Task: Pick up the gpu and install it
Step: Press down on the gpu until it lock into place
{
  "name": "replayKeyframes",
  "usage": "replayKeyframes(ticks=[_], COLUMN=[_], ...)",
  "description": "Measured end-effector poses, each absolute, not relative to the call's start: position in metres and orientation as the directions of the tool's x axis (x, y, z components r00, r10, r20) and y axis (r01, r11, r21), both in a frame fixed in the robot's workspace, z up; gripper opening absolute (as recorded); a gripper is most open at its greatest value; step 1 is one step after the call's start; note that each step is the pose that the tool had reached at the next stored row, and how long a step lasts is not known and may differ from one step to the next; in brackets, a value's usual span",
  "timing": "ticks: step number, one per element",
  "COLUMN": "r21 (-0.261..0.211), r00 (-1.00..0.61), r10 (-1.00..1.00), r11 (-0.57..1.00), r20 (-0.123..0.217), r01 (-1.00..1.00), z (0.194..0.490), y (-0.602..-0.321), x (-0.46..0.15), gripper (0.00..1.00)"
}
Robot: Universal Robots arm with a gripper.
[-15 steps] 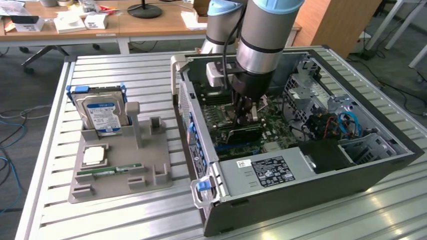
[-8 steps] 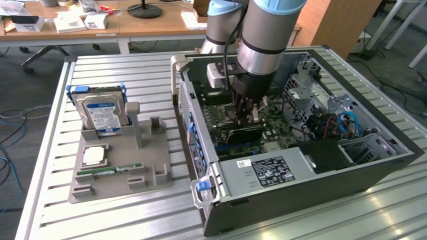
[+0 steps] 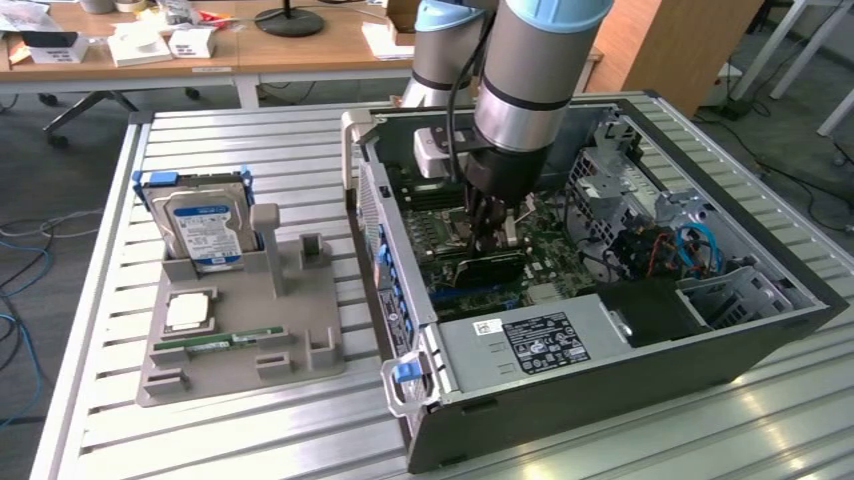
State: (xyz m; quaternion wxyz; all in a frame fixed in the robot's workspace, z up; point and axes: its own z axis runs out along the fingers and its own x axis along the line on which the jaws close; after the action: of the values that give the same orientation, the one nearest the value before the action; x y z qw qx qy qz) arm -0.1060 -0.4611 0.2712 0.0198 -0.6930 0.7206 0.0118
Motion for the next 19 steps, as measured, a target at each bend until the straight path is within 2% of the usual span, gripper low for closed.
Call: replayKeyframes(ticks=[19], r21=[-0.010], r00=[-0.039], r10=[-0.998], r11=[0.039], r20=[-0.045], r01=[-0.999], z=[0.2680], y=[-0.4611], x=[-0.1061], gripper=[0.11])
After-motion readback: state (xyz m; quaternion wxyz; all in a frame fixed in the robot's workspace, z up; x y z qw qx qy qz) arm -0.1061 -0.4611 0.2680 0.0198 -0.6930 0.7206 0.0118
